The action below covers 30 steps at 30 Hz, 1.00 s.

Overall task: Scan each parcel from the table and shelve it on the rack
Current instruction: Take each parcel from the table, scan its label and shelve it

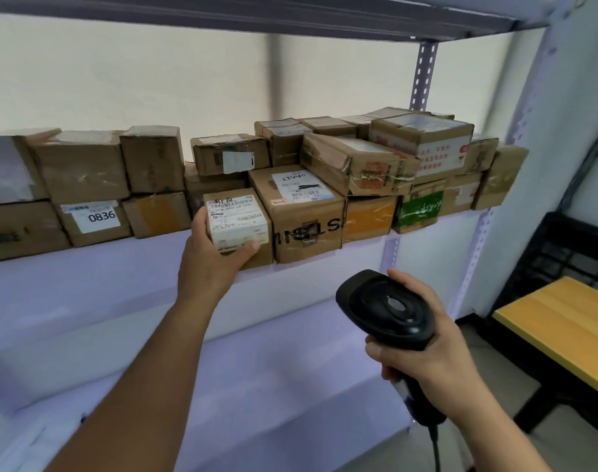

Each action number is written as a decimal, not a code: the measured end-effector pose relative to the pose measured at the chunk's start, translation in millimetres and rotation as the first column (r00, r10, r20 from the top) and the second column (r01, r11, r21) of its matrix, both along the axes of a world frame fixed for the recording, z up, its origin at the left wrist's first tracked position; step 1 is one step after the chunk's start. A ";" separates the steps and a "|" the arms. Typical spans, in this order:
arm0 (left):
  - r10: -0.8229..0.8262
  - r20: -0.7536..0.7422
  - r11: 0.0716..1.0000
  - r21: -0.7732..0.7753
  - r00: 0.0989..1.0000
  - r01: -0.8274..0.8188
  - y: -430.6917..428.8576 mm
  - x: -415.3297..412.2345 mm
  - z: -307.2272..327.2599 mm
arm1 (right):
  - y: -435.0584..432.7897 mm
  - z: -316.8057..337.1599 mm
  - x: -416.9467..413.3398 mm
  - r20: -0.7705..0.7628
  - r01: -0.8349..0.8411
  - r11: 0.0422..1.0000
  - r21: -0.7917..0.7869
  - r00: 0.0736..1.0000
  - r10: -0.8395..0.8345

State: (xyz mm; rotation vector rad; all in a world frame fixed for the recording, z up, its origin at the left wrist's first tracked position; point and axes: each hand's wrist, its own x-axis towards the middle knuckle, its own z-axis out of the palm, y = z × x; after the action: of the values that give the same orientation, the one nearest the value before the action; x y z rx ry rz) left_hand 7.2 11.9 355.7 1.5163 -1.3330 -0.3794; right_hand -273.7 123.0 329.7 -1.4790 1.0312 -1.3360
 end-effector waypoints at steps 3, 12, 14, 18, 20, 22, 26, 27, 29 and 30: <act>0.003 -0.011 1.000 0.001 1.000 -0.003 -4.3 0.4 0.0 | 2.8 -1.2 -1.8 -0.010 0.001 1.000 -0.002 1.000 -0.001; 0.160 -0.017 0.987 -0.011 0.987 -0.160 18.7 -20.7 -11.6 | 16.3 -5.7 -32.2 0.012 0.005 1.000 -0.008 1.000 -0.004; 0.276 0.032 0.957 -0.099 0.961 -0.272 41.2 -36.4 -16.4 | 20.9 -7.1 -44.3 0.022 0.024 1.000 -0.014 0.999 -0.024; 0.286 0.038 0.930 -0.251 0.958 -0.268 76.0 -75.0 -35.3 | 34.3 -7.5 -70.9 0.012 0.047 0.998 -0.029 0.999 -0.047; 0.207 0.067 0.949 -0.254 0.976 -0.184 85.0 -99.6 -44.9 | 41.8 -6.3 -85.6 0.017 0.062 0.997 -0.034 0.998 -0.062; 0.143 0.125 0.957 -0.272 0.982 -0.104 90.7 -126.4 -52.1 | 49.9 -6.7 -102.2 0.028 0.088 0.995 -0.042 0.996 -0.087; -0.047 0.210 0.976 -0.198 0.977 0.089 98.9 -185.2 -62.3 | 71.7 -9.3 -141.1 0.046 0.147 0.988 -0.055 0.988 -0.145; -0.106 0.217 0.977 -0.157 0.970 0.142 101.1 -200.6 -65.1 | 78.0 -10.5 -151.6 0.054 0.165 0.985 -0.054 0.985 -0.162; -0.211 0.230 0.968 -0.084 0.950 0.235 107.4 -232.1 -69.1 | 91.6 -14.9 -174.4 0.069 0.201 0.978 -0.050 0.978 -0.198; -0.252 0.241 0.961 -0.056 0.937 0.272 111.3 -248.4 -70.2 | 98.9 -17.8 -186.2 0.069 0.221 0.974 -0.049 0.974 -0.218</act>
State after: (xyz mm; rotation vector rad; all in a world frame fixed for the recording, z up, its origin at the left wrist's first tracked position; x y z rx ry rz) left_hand -241.1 123.2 285.6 1.3412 -1.7242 -0.3111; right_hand -460.0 221.9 311.9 -1.3845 1.1505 -1.5688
